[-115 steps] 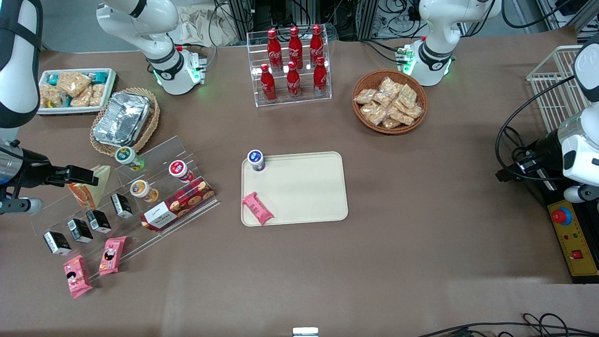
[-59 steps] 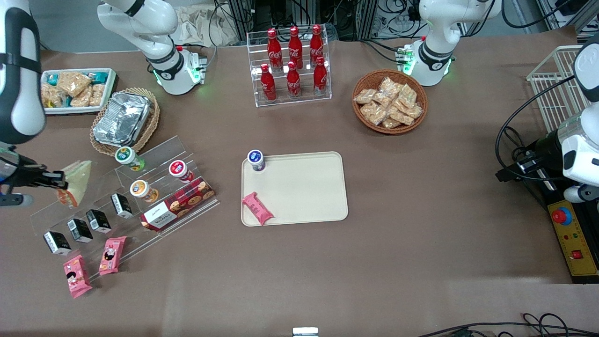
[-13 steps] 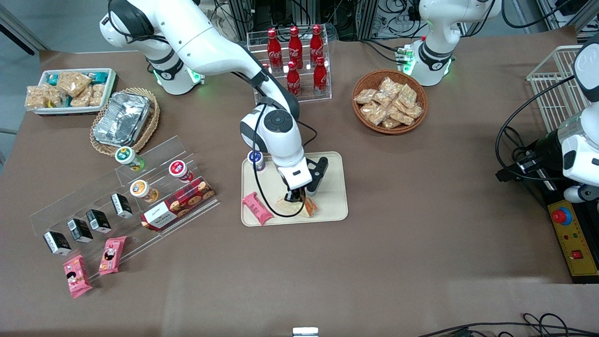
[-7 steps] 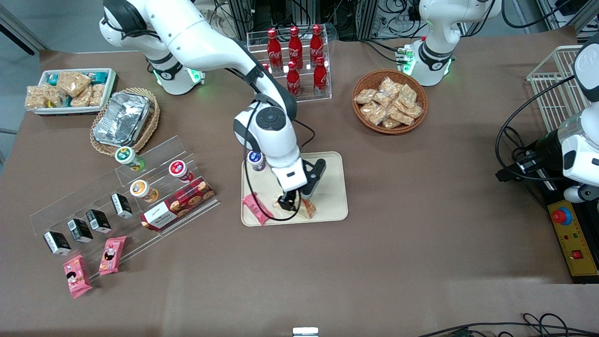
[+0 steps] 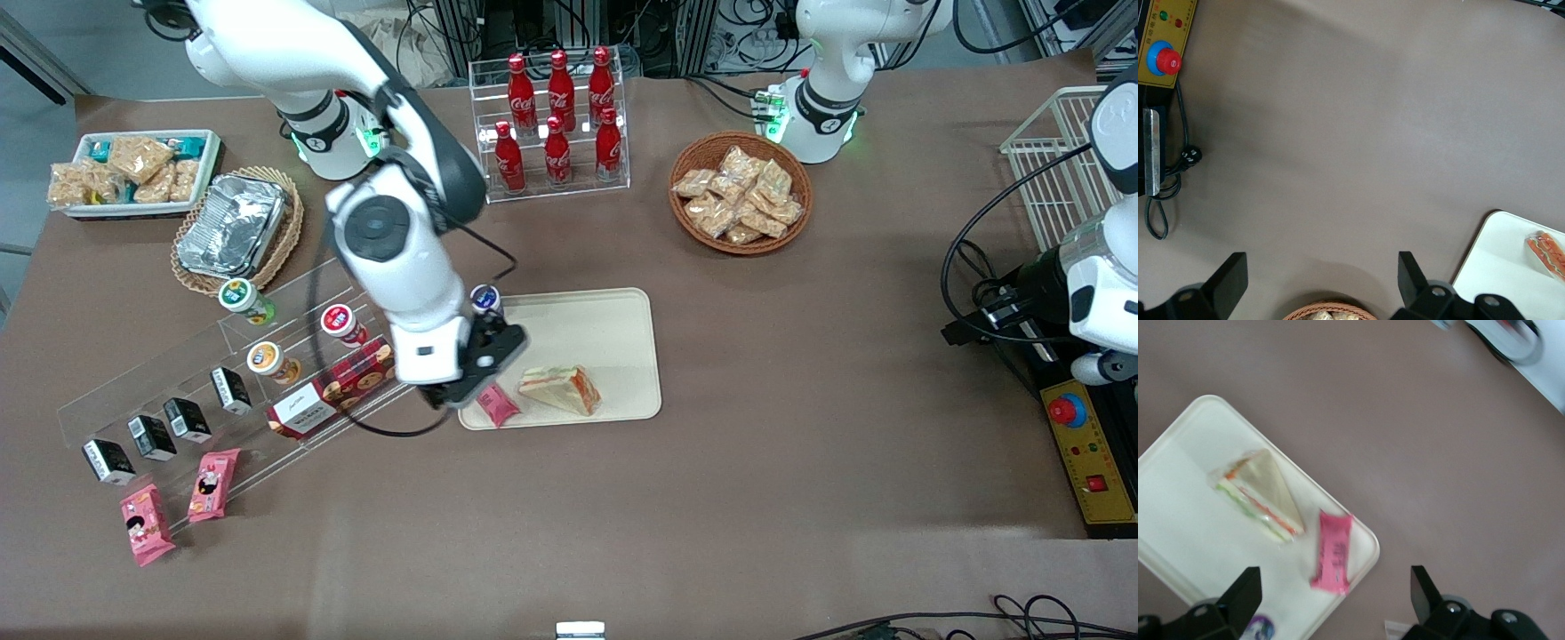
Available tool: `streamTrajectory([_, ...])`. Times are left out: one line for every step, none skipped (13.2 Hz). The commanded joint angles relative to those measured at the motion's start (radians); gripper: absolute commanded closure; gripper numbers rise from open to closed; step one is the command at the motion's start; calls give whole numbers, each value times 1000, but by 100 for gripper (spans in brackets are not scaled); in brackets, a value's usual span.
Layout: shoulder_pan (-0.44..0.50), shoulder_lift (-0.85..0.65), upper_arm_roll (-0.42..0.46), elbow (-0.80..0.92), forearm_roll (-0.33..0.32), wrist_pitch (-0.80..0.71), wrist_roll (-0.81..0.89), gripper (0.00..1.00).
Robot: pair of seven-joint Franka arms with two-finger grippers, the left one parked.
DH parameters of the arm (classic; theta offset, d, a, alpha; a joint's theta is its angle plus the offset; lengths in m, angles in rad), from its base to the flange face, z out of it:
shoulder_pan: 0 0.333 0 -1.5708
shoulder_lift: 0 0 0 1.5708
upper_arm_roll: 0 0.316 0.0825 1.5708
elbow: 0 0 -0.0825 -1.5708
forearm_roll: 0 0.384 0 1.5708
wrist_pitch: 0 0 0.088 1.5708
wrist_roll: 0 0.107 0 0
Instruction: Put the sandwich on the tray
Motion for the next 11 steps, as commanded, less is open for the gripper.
streamTrajectory([-46, -80, 9, -21, 21, -97, 149, 1])
streamTrajectory([-62, -95, 9, -21, 19, -140, 192, 1])
streamTrajectory([-63, -105, -2, -20, 14, -186, 224, 1])
streamTrajectory([-65, -130, -29, -20, 11, -236, 234, 1])
streamTrajectory([-65, -152, -63, -20, 19, -276, 232, 1])
streamTrajectory([-65, -172, -98, -20, 22, -316, 228, 1])
streamTrajectory([-68, -190, -126, -20, 36, -344, 223, 1])
streamTrajectory([-83, -210, -146, -18, 62, -355, 220, 1])
streamTrajectory([-100, -224, -164, -20, 76, -360, 220, 1])
streamTrajectory([-115, -241, -180, -20, 76, -379, 219, 1])
streamTrajectory([-129, -255, -195, -18, 74, -408, 209, 1])
